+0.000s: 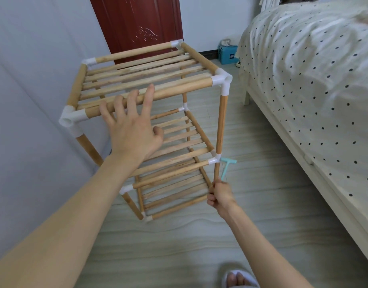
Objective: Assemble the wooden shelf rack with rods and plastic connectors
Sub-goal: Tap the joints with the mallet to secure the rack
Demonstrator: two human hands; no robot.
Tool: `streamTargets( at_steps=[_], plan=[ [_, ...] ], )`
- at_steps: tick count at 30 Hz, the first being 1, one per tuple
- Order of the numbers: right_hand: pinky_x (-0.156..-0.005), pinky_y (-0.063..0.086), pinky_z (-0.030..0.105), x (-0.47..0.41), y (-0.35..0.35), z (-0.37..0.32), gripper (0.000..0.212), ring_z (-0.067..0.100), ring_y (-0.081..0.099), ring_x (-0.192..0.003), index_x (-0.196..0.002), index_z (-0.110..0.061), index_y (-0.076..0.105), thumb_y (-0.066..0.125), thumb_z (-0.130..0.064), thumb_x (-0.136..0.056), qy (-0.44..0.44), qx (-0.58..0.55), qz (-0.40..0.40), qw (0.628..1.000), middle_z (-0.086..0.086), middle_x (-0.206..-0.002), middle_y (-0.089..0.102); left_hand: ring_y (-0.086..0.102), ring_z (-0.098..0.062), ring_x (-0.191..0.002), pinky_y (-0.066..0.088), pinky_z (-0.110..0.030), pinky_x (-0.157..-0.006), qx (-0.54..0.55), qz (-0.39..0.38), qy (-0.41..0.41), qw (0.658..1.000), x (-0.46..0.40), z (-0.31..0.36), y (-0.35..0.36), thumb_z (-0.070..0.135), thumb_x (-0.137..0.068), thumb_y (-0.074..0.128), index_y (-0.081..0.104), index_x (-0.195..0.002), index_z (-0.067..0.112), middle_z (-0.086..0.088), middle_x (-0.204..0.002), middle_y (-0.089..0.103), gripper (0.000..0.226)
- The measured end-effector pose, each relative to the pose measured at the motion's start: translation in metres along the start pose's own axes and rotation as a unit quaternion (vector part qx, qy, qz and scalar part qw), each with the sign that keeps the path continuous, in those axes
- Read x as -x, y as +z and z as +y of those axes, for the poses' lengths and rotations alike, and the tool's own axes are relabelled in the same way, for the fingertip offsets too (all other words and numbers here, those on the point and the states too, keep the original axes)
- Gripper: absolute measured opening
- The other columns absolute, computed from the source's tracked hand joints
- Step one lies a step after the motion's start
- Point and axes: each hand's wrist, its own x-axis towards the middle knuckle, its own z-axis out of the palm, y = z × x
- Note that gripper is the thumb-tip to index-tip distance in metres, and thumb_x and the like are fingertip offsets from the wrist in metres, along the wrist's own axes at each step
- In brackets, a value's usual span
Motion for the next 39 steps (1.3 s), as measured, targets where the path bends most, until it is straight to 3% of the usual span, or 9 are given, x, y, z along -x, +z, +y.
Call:
streamTargets(
  at_steps=[3,9,13,18,21,26,30,35,39],
  plan=[
    [-0.037,0.030,0.022,-0.004,-0.010,-0.009,0.031,0.010,0.028,-0.038,-0.075,-0.016,0.040,0.025,-0.022,-0.103,-0.031,-0.002,0.056,0.998,-0.001,-0.055,0.032,0.025,-0.036,-0.125,0.009,-0.059,-0.107,0.010,0.009,0.005,1.000,0.000,-0.001,-0.001,0.035,-0.078,0.056,0.019,-0.146,0.028,-0.013,-0.136,0.034,0.078],
    [-0.084,0.043,0.038,-0.019,-0.008,-0.055,0.025,0.020,0.051,-0.085,-0.093,-0.008,0.051,0.029,-0.019,-0.101,-0.197,0.067,0.101,0.973,0.010,-0.095,0.056,0.040,-0.030,-0.099,0.022,-0.044,-0.091,0.058,0.116,0.020,0.991,0.020,-0.004,-0.005,0.031,-0.086,0.044,0.049,-0.130,0.021,-0.009,-0.104,0.051,0.046],
    [-0.083,0.044,0.033,-0.033,0.003,-0.075,0.034,0.034,0.053,-0.093,-0.100,-0.004,0.058,0.029,-0.022,-0.102,-0.214,0.107,0.051,0.970,0.021,-0.097,0.058,0.046,-0.031,-0.096,0.022,-0.041,-0.089,0.062,0.141,0.011,0.988,0.026,0.001,-0.007,0.033,-0.097,0.040,0.054,-0.127,0.023,-0.007,-0.101,0.055,0.035],
    [-0.073,0.042,0.033,-0.061,-0.005,-0.063,0.029,0.019,0.046,-0.078,-0.081,-0.015,0.050,0.030,-0.021,-0.101,-0.146,0.065,0.033,0.987,0.009,-0.088,0.052,0.049,-0.029,-0.094,0.024,-0.040,-0.087,0.070,0.141,0.015,0.987,0.015,-0.010,-0.006,0.028,-0.099,0.036,0.056,-0.126,0.023,-0.004,-0.101,0.058,0.034],
    [-0.062,0.035,0.025,-0.081,-0.006,-0.052,0.027,0.014,0.043,-0.069,-0.085,-0.016,0.049,0.030,-0.024,-0.102,-0.131,0.068,0.035,0.988,0.004,-0.080,0.048,0.048,-0.029,-0.094,0.026,-0.041,-0.088,0.067,0.150,0.013,0.986,0.000,-0.017,0.004,0.025,-0.099,0.038,0.055,-0.126,0.023,-0.004,-0.103,0.058,0.032],
    [-0.081,0.037,0.030,-0.111,0.008,-0.048,0.034,0.017,0.048,-0.086,-0.116,-0.003,0.050,0.027,-0.026,-0.103,-0.135,0.072,0.044,0.987,0.010,-0.097,0.051,0.044,-0.029,-0.092,0.025,-0.040,-0.087,0.041,0.196,0.002,0.980,-0.026,-0.022,0.026,0.024,-0.100,0.037,0.057,-0.122,0.022,-0.005,-0.100,0.059,0.030],
    [-0.087,0.035,0.032,-0.118,0.016,-0.049,0.023,0.019,0.049,-0.091,-0.110,-0.013,0.045,0.027,-0.025,-0.103,-0.119,0.044,0.054,0.990,0.008,-0.098,0.052,0.041,-0.028,-0.091,0.024,-0.040,-0.087,0.038,0.211,0.014,0.977,-0.029,-0.028,0.031,0.022,-0.100,0.037,0.058,-0.119,0.020,-0.007,-0.098,0.058,0.029],
    [-0.085,0.040,0.033,-0.097,0.021,-0.066,0.021,0.017,0.050,-0.083,-0.103,-0.011,0.044,0.028,-0.024,-0.102,-0.166,0.049,0.040,0.984,0.003,-0.087,0.049,0.047,-0.029,-0.091,0.020,-0.037,-0.083,0.086,0.184,-0.003,0.979,-0.040,-0.046,0.009,0.019,-0.097,0.037,0.059,-0.118,0.019,-0.006,-0.100,0.059,0.030],
    [-0.080,0.040,0.035,-0.058,0.031,-0.123,0.024,0.015,0.047,-0.077,-0.099,-0.009,0.045,0.027,-0.025,-0.102,-0.270,0.111,0.028,0.956,0.006,-0.086,0.047,0.046,-0.033,-0.103,0.024,-0.041,-0.086,0.141,0.174,-0.094,0.970,-0.042,-0.070,-0.016,0.016,-0.098,0.039,0.055,-0.124,0.018,-0.011,-0.112,0.057,0.030]
  ],
)
